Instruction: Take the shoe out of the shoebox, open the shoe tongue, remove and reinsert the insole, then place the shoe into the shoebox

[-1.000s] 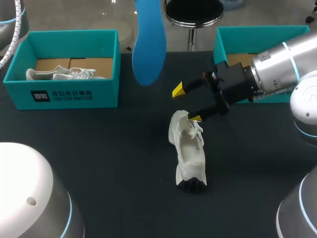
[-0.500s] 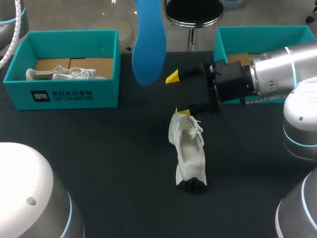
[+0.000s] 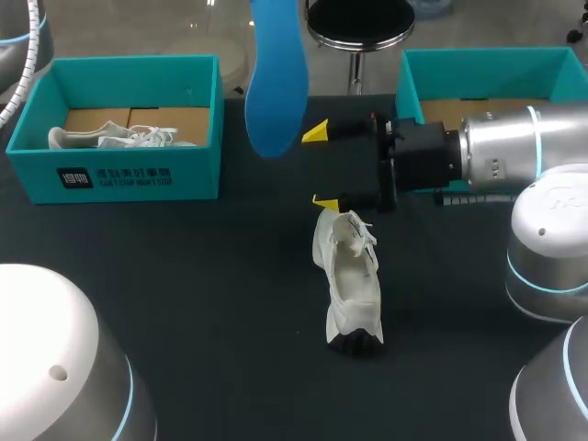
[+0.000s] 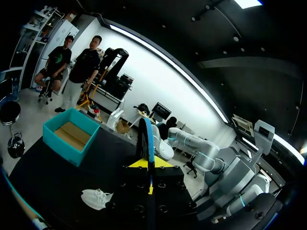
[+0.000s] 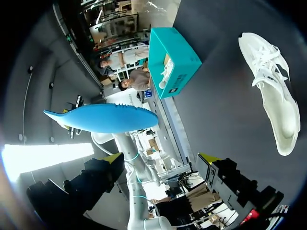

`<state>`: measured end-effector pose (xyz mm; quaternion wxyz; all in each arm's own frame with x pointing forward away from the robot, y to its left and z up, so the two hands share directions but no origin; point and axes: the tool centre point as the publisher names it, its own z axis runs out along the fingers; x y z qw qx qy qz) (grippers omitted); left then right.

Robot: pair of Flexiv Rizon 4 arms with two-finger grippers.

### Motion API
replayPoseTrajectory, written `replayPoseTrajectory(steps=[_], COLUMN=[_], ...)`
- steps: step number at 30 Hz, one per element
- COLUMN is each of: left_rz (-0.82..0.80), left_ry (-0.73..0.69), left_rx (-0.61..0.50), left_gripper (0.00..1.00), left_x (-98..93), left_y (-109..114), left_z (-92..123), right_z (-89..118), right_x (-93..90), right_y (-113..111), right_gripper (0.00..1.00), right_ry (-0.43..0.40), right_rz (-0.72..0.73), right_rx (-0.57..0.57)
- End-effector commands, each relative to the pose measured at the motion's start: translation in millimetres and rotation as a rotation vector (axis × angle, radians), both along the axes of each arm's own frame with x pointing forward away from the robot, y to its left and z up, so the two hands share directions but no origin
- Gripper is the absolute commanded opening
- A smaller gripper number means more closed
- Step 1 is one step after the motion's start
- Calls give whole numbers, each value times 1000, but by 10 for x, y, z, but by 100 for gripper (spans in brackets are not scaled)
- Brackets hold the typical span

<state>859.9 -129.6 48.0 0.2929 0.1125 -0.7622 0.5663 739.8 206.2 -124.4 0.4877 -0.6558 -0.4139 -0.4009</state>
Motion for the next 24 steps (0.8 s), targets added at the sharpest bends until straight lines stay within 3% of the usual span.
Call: replayPoseTrajectory(steps=[1,8,10,24], left_rz=[-3,-3,-3,-3], left_ry=[0,0,0,0], left_rx=[0,0,0,0], left_gripper=[0,0,0,0], left_x=[11,11,11,11], left_y=[-1,-1,-1,-1], left_z=[-3,-3,-3,-3], right_z=[75,169,225,225], right_x=[-60,1,26,26], right_y=[-87,-139,-147,-147], right_gripper=[100,100,100,100], right_ry=[-15,-24,-59,-59], right_rz=[-11,6,-3,-3], right_rx=[-2,-15,-63,-63])
